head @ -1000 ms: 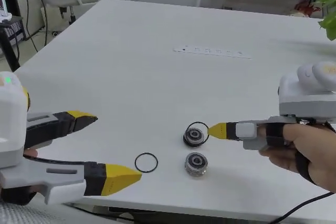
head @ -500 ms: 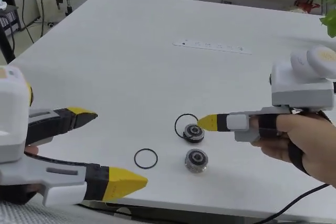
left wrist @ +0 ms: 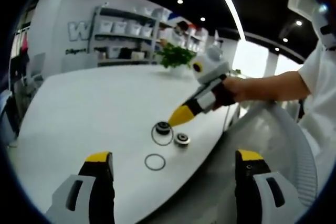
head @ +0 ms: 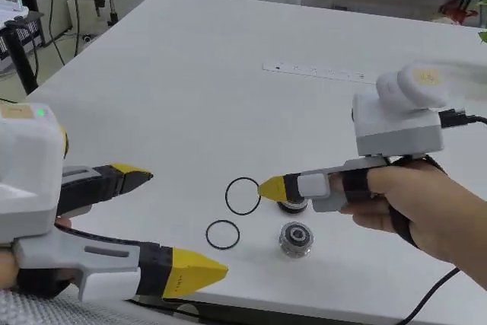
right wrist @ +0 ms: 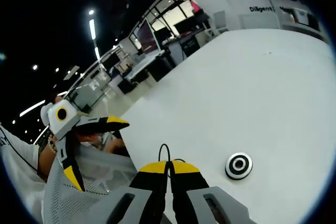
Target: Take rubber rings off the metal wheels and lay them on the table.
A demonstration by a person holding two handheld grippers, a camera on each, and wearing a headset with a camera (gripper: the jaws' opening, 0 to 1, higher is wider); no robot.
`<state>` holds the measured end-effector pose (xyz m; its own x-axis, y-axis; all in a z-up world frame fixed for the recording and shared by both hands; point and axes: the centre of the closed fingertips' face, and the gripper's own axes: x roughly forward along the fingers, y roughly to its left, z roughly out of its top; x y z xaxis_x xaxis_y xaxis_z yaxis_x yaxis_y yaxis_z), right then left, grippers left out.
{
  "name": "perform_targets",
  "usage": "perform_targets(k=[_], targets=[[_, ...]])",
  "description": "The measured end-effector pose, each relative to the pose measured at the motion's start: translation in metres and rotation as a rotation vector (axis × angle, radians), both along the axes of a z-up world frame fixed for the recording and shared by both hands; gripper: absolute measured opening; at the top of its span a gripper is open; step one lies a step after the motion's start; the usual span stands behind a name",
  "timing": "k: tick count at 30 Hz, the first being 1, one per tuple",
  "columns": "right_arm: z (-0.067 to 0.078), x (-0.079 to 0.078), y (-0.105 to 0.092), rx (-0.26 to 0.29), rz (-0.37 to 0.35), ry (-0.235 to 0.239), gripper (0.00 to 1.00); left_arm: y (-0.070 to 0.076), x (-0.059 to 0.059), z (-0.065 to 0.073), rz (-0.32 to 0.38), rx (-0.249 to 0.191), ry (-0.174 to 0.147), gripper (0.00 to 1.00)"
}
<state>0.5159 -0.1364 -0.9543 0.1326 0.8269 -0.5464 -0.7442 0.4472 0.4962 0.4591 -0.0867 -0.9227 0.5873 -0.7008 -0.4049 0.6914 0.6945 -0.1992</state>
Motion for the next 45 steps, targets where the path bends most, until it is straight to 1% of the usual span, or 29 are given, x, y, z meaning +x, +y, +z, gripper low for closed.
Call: perform_targets(k=[3, 5, 7, 9, 11, 12, 14, 16, 18, 30, 32, 40, 45], targets=[[-0.008, -0.004, 0.001, -0.034, 0.025, -0.003, 0.00, -0.001, -0.001, 0.000, -0.002, 0.000, 0.002, 0.97], [-0.013, -0.007, 0.003, -0.036, 0.037, 0.014, 0.00, -0.001, -0.001, 0.000, -0.003, 0.003, 0.004, 0.97], [-0.019, -0.010, 0.004, -0.050, 0.046, 0.028, 0.00, -0.001, -0.001, 0.000, -0.002, 0.002, 0.005, 0.97], [-0.029, -0.012, 0.003, -0.089, 0.059, 0.030, 0.00, -0.002, -0.001, 0.000, -0.003, -0.001, 0.007, 0.97], [-0.036, -0.013, 0.002, -0.113, 0.066, 0.032, 0.00, -0.002, -0.001, 0.000, -0.004, -0.005, 0.005, 0.97], [-0.042, -0.013, 0.000, -0.135, 0.075, 0.033, 0.00, -0.003, -0.001, 0.001, -0.005, -0.013, 0.003, 0.96], [-0.049, -0.013, -0.002, -0.165, 0.084, 0.027, 0.00, -0.004, -0.002, 0.001, -0.004, -0.018, 0.006, 0.97], [-0.053, -0.011, -0.002, -0.181, 0.087, 0.022, 0.00, -0.004, -0.002, 0.001, -0.004, -0.019, 0.012, 0.97], [-0.055, -0.011, -0.002, -0.186, 0.088, 0.023, 0.00, -0.004, -0.002, 0.001, -0.004, -0.024, 0.012, 0.97], [-0.062, 0.000, -0.006, -0.238, 0.069, -0.025, 0.00, -0.005, -0.002, 0.002, -0.011, -0.031, 0.012, 0.96], [-0.063, 0.001, -0.007, -0.245, 0.071, -0.025, 0.00, -0.006, -0.003, 0.002, -0.013, -0.034, 0.014, 0.96], [-0.064, 0.002, -0.009, -0.264, 0.073, -0.044, 0.03, -0.005, -0.003, 0.001, -0.017, -0.032, 0.017, 0.95], [-0.060, 0.003, -0.012, -0.262, 0.066, -0.053, 0.04, -0.006, -0.003, 0.001, -0.022, -0.038, 0.019, 0.95]])
